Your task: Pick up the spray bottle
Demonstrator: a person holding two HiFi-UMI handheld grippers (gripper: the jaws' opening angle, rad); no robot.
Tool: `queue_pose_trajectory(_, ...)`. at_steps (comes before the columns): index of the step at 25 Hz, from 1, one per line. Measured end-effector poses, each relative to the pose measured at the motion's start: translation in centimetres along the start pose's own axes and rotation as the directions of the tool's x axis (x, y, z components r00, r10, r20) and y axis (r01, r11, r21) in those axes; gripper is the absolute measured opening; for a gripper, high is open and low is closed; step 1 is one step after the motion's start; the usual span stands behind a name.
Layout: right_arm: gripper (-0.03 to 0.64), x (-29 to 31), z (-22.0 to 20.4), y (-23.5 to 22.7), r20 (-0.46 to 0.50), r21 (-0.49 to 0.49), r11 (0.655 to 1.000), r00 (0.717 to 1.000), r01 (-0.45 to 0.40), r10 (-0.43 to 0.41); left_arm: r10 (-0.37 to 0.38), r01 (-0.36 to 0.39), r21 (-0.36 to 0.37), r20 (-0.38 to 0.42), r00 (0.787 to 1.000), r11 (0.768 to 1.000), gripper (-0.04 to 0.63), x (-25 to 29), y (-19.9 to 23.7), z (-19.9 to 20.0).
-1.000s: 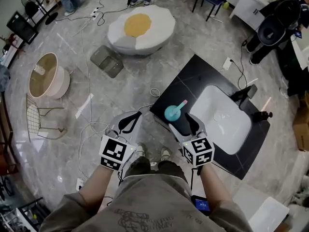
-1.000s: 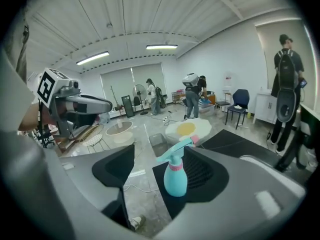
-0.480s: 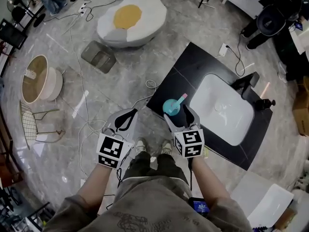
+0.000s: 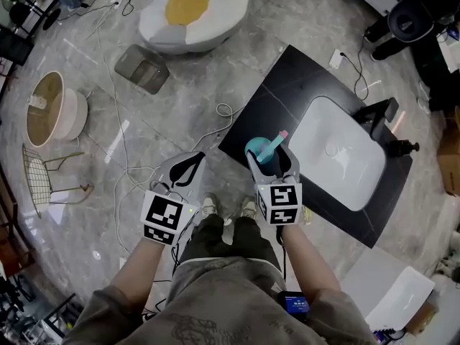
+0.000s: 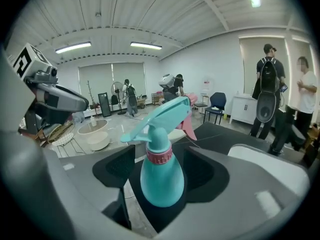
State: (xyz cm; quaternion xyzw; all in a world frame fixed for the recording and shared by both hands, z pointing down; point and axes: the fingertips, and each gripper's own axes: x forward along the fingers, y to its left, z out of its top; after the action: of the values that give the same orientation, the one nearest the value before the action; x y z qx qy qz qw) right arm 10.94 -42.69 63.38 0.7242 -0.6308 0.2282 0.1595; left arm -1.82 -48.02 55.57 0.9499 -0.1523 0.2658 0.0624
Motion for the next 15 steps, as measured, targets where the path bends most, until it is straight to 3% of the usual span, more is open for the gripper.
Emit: queue_pose_trajectory(15, 0.256, 1.2, 1.0, -0.9, 0.026, -0.024, 0.998, 0.998, 0.063, -0.063, -0.036, 0.037, 0.008, -0.006, 0.999, 0.999, 0.000, 0.6, 0.7, -1.3)
